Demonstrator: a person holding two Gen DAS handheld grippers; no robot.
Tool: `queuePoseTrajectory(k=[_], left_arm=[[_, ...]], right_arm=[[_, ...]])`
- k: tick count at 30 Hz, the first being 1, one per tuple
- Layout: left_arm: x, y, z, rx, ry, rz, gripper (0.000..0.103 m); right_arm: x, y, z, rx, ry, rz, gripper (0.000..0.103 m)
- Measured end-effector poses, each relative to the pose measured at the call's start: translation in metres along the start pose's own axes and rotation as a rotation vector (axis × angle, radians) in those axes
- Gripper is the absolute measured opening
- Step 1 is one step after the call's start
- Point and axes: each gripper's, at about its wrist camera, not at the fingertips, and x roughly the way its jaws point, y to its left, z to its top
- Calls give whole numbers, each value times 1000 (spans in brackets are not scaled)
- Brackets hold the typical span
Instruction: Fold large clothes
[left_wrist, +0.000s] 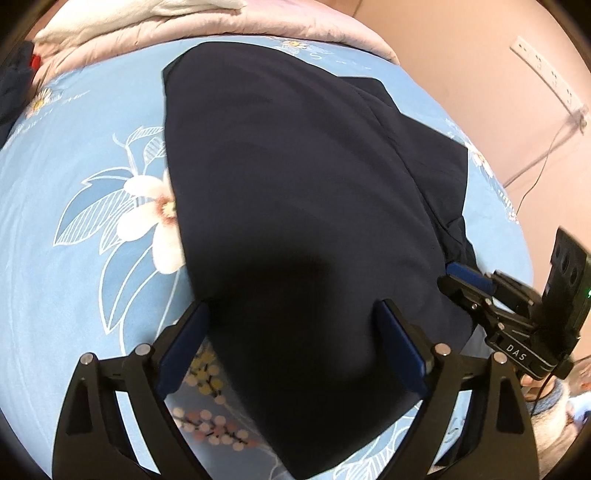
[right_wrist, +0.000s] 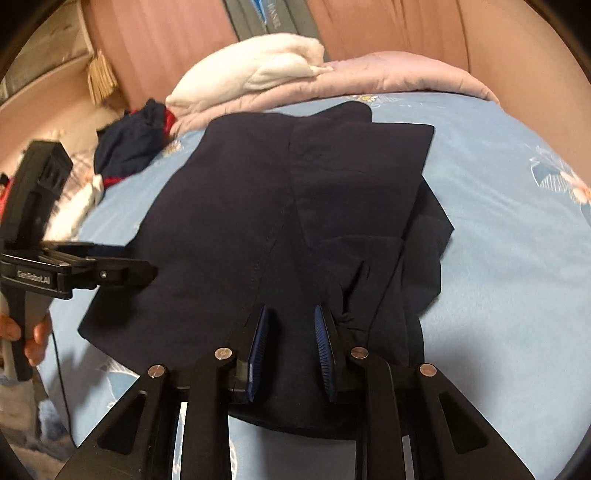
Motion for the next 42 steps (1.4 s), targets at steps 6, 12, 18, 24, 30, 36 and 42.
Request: queuePoseTrajectory(k=[6,12,18,24,30,36,42], left_arm=[[-31,10,34,2,-115,19,83],[-16,26,98,-86,-147,-20,54],[22,35,145,-120,-140,50,49],[64,53,162,-124,-12,82,51],[41,51,152,-133,-30,71,51],[-9,18,79,-26,-122,38,52],[-40,-23,10,46,-164,10,52]], right_arm=[[-34,2,2,36,-41,49,30],[-49,0,36,46,-161,16,30],[-9,-13,75,93,-159,-29,30],[42,-43,73,196,-14,-88,29],[42,-50,64,242,-4,-52,28],[3,-36,56,188,-94,-52,28],[-35,-8,30,99,-143,-50,28]])
